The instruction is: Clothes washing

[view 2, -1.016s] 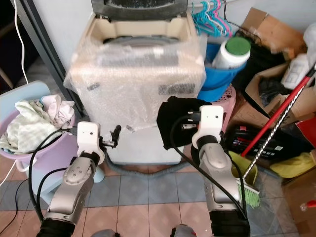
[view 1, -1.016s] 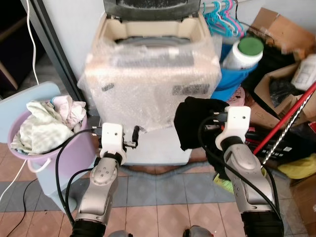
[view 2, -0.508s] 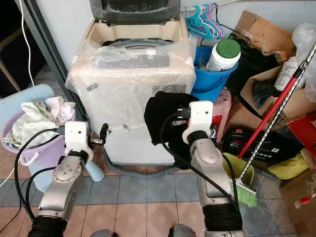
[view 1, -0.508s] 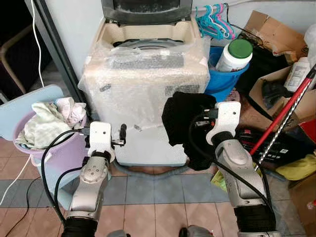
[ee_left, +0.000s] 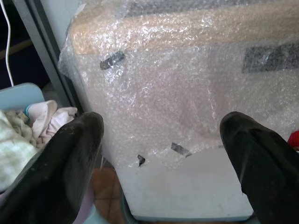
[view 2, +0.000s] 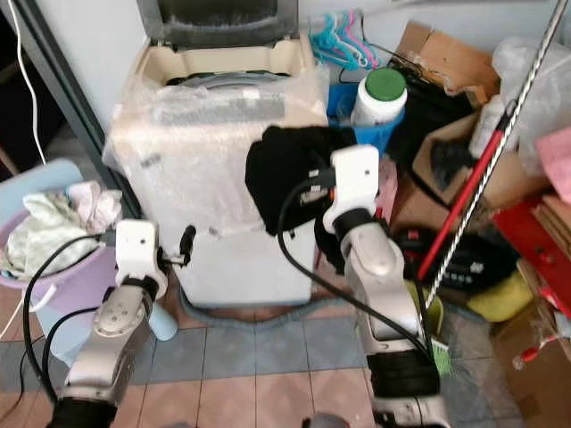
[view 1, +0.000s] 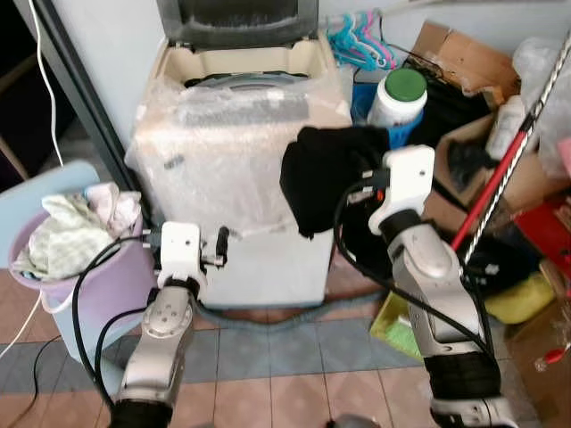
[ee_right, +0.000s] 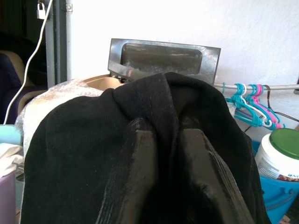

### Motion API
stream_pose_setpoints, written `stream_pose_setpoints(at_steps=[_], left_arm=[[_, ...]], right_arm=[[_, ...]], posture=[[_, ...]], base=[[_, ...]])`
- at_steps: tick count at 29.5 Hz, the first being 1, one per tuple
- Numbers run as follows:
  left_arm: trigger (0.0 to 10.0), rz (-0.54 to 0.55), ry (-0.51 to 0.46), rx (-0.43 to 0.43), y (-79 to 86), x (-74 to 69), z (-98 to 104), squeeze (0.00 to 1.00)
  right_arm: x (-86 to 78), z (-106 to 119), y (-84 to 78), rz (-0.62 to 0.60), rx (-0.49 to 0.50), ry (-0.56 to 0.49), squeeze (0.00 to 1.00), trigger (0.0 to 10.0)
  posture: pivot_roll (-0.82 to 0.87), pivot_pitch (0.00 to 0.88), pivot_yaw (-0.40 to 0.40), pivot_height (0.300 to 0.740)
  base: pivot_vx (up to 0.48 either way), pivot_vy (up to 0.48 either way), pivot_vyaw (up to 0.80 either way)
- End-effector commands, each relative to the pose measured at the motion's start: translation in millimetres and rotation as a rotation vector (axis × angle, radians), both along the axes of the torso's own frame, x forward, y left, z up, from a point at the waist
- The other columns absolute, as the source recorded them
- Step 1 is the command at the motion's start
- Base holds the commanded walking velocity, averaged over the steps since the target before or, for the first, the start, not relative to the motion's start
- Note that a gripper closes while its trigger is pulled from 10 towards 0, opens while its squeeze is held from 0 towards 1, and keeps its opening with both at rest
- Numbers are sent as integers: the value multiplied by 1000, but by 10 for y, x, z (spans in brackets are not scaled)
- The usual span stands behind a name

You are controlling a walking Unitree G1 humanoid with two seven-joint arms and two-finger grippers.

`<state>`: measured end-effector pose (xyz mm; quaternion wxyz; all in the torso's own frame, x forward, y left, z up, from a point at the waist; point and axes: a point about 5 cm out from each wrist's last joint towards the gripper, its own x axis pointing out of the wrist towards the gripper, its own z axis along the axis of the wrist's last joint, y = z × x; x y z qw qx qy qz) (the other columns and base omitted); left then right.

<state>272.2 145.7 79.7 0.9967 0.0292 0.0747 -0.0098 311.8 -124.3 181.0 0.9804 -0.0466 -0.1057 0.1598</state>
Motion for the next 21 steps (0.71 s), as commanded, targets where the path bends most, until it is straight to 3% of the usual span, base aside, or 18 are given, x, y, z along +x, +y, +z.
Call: stream_pose_setpoints(at_steps=[1,7,21], left_arm=[[10000,-4,-2,8,24,25,27,0],[10000,19,1,7,62,34,27,0],[10000,24,14,7,75,52,17,0]], right_arm=[[13,99,44,23,9,-39,0,10000],[41,110,61,33,7,-46,0,10000],[149,200,8,33,-43,-98,0,10000]], posture=[[-63,20,35,740],[-61,13,31,740],[-57,5,36,740]], base=[[428,0,0],[423,0,0],[377,296,0]])
